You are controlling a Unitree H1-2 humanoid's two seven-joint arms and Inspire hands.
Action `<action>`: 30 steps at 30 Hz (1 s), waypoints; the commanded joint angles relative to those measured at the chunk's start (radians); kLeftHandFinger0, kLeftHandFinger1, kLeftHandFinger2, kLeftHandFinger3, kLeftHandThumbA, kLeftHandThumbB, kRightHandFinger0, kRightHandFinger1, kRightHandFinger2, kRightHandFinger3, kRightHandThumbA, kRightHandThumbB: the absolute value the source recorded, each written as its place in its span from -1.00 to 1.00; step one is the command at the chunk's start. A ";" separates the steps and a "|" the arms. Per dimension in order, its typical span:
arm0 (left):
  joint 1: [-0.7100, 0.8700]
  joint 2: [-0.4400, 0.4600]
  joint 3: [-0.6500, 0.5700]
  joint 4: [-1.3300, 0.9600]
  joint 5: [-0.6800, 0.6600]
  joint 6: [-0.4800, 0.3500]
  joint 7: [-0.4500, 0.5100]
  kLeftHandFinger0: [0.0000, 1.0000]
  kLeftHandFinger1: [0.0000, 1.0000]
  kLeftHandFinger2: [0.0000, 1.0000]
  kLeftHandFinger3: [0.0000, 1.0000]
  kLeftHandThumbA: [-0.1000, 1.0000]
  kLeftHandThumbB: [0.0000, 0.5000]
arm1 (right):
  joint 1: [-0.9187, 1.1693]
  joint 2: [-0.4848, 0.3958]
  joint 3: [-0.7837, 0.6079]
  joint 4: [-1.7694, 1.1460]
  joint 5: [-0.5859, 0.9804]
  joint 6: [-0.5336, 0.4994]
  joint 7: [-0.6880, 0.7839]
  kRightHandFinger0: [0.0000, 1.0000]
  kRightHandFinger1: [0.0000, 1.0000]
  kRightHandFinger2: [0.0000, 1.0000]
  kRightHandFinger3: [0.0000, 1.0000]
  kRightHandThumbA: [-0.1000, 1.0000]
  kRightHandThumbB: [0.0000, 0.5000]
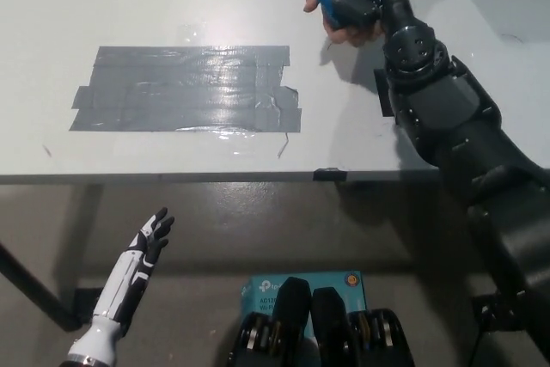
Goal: A rubick's cube is kept in the black marked spot on the table and the robot uses its right arm to pick it up and hands it to a person
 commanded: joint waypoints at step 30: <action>-0.017 0.017 -0.008 -0.045 0.028 0.029 -0.005 1.00 1.00 1.00 1.00 1.00 0.31 | 0.125 -0.228 0.039 -0.796 -0.185 0.144 0.130 1.00 1.00 1.00 1.00 0.78 0.95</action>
